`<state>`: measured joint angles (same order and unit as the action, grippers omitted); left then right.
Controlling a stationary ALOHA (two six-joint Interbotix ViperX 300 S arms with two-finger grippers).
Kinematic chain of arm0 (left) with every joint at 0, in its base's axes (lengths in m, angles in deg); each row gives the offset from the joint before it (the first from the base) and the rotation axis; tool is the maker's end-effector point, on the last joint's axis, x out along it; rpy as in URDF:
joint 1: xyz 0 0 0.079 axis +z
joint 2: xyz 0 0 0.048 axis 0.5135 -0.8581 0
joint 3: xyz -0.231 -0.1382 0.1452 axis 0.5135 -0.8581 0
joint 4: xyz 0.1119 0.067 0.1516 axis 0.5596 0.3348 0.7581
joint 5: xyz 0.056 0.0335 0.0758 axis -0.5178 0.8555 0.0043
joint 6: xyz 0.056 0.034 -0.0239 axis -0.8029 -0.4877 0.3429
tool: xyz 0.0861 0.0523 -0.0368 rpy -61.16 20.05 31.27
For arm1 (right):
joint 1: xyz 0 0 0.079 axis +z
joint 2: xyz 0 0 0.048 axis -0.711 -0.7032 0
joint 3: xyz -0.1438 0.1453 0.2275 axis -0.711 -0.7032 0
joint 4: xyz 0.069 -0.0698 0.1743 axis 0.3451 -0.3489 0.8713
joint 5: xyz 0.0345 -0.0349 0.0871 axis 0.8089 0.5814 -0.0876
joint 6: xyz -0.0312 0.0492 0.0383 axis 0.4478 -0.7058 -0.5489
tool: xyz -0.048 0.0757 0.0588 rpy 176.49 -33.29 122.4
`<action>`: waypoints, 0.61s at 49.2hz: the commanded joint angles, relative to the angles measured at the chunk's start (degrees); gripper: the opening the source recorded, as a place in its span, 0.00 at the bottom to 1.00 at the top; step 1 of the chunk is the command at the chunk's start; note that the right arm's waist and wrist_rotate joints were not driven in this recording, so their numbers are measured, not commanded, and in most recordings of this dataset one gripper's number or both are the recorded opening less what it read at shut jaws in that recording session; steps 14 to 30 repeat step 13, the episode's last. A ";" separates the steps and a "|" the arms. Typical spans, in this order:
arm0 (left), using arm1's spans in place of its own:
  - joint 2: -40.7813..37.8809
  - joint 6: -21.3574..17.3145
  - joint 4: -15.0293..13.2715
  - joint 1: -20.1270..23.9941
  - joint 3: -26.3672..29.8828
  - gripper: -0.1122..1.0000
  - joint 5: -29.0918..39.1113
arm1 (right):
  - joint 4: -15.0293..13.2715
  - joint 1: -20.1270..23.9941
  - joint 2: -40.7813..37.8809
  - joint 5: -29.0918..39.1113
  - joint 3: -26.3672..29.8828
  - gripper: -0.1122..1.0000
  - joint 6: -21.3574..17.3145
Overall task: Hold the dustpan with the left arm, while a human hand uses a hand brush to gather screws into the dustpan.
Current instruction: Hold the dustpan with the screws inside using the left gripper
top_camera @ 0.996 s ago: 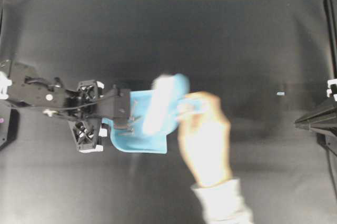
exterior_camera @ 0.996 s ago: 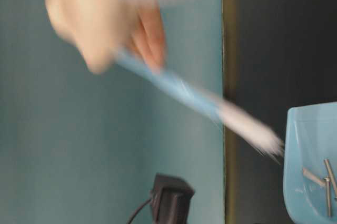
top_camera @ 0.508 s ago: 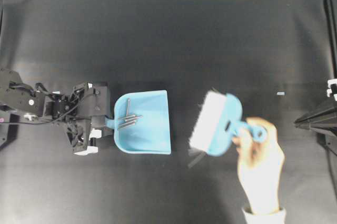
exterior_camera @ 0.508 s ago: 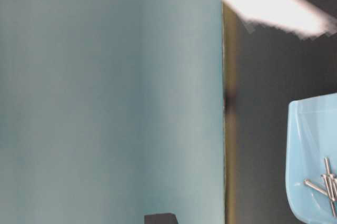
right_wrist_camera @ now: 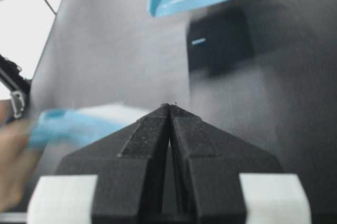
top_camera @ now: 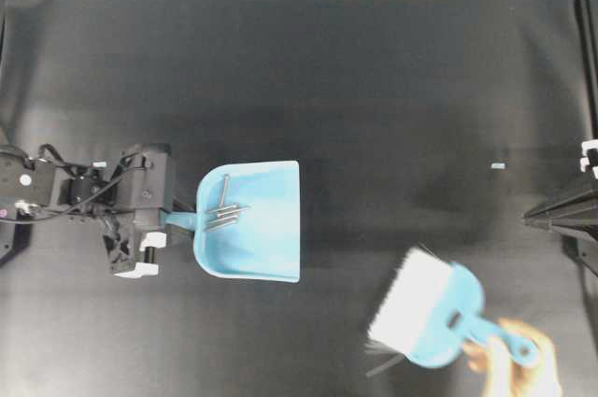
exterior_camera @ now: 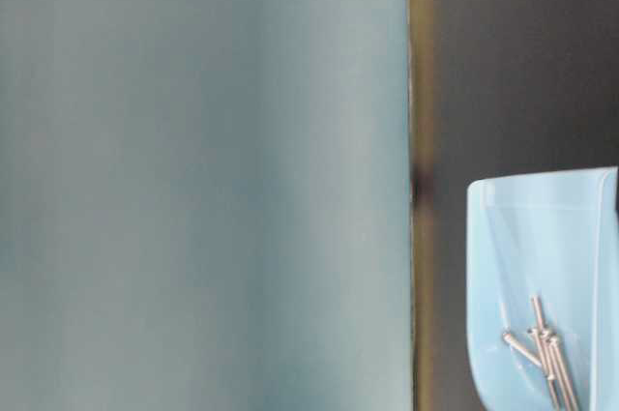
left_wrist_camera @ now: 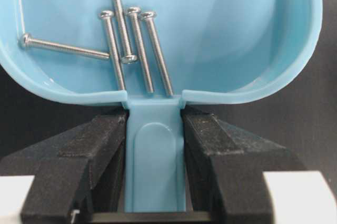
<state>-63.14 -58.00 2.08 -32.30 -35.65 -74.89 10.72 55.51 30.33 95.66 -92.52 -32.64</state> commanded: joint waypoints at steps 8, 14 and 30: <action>5.98 -2.02 0.09 -0.26 0.00 0.38 3.08 | 0.09 0.00 -0.26 -0.26 0.18 0.10 0.00; 8.61 -2.81 0.09 -0.26 -0.79 0.38 3.34 | 0.09 0.00 -0.26 -0.26 0.18 0.10 0.00; 8.61 -2.81 0.09 -0.26 -0.79 0.38 3.34 | 0.09 0.00 -0.26 -0.26 0.18 0.10 0.00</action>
